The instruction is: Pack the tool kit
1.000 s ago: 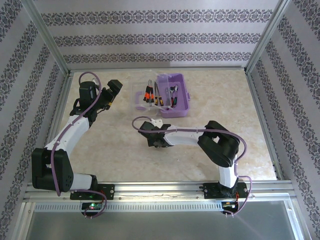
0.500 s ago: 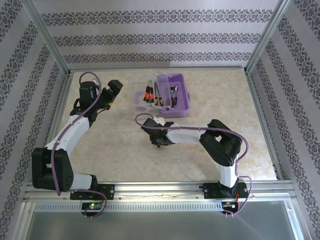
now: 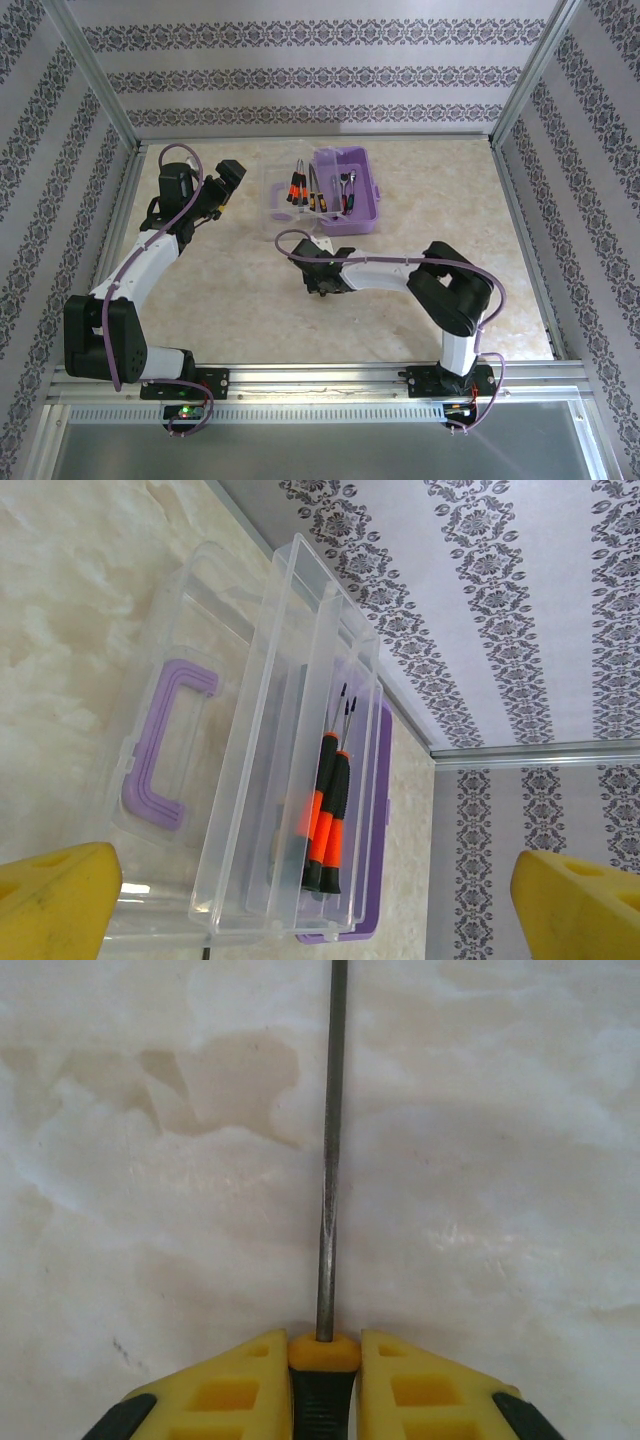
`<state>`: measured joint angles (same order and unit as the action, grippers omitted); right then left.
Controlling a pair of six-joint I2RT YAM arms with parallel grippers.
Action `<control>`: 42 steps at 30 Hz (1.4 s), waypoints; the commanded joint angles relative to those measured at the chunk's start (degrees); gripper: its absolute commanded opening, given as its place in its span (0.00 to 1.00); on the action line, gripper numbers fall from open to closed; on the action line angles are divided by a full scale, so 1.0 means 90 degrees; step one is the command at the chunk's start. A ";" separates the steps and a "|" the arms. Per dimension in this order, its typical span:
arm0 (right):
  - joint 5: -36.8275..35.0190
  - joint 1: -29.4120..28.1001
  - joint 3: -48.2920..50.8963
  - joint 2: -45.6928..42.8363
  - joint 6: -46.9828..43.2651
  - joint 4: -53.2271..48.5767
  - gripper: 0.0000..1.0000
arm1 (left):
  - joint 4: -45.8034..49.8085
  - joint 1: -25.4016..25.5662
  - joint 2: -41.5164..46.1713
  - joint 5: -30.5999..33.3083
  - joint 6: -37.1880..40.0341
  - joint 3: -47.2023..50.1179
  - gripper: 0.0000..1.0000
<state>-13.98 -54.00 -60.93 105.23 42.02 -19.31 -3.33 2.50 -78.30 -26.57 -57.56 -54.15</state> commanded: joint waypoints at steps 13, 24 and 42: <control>-0.0036 0.0003 0.1089 -0.1748 -0.0248 -0.0530 0.18 | -0.0360 0.0459 -0.0270 -0.0317 0.0090 -0.0088 1.00; -0.0380 0.0332 0.1974 -0.3771 -0.0148 -0.1336 0.18 | 0.0105 0.1505 -0.0071 -0.0300 0.0950 -0.0489 1.00; 0.0352 0.1826 -0.1080 -0.1703 -0.2364 -0.0886 0.18 | 0.0802 0.1744 -0.0014 0.0257 0.1553 -0.0729 1.00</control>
<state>-12.99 -39.51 -65.32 85.69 25.82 -28.95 1.19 18.31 -80.23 -26.81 -46.30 -58.65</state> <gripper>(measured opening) 0.185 0.997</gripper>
